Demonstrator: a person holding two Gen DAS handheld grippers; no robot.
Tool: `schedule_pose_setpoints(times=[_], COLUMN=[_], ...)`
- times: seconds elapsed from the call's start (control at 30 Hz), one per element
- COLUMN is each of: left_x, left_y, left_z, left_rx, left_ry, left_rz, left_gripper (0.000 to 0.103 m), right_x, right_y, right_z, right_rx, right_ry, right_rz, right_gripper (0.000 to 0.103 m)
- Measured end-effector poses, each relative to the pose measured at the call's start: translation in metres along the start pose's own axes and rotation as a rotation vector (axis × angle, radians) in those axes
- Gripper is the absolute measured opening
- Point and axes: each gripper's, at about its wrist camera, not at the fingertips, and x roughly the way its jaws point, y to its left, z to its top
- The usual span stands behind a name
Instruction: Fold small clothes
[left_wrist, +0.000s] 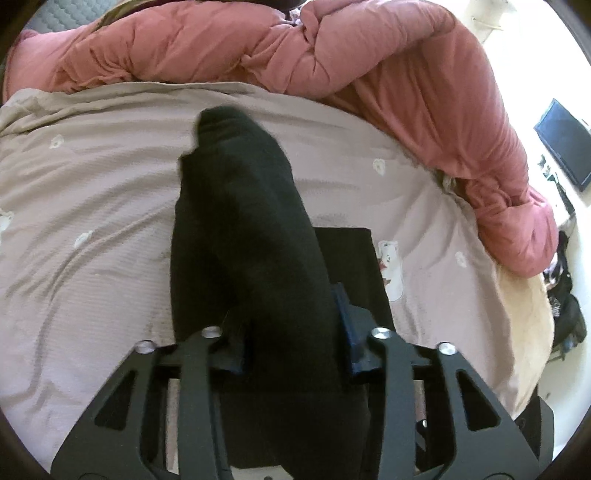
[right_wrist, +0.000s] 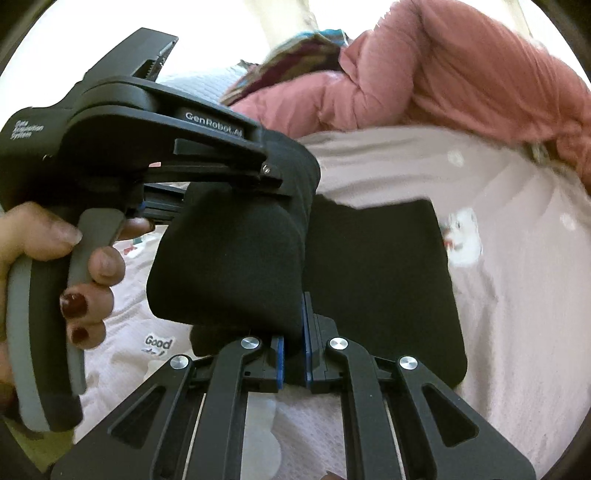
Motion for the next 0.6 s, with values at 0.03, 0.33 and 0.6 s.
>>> schedule_pose_setpoints(times=[0.03, 0.33, 0.6], left_x=[0.001, -0.035, -0.009], left_y=[-0.003, 0.012, 0.039], left_z=[-0.002, -0.01, -0.034], left_rx=[0.008, 0.028, 0.044], left_ry=[0.0, -0.109, -0.039], left_rz=[-0.015, -0.015, 0.09], left_gripper=[0.046, 0.061, 0.061], right_x=[0.002, 0.004, -0.02], right_y=[-0.003, -0.055, -0.06], right_z=[0.0, -0.023, -0.027], right_rx=[0.013, 0.244, 0.256], right_ry=[0.011, 0.097, 0.092], right_rz=[0.001, 0.031, 0.058], right_gripper=[0.006, 0.012, 0.024])
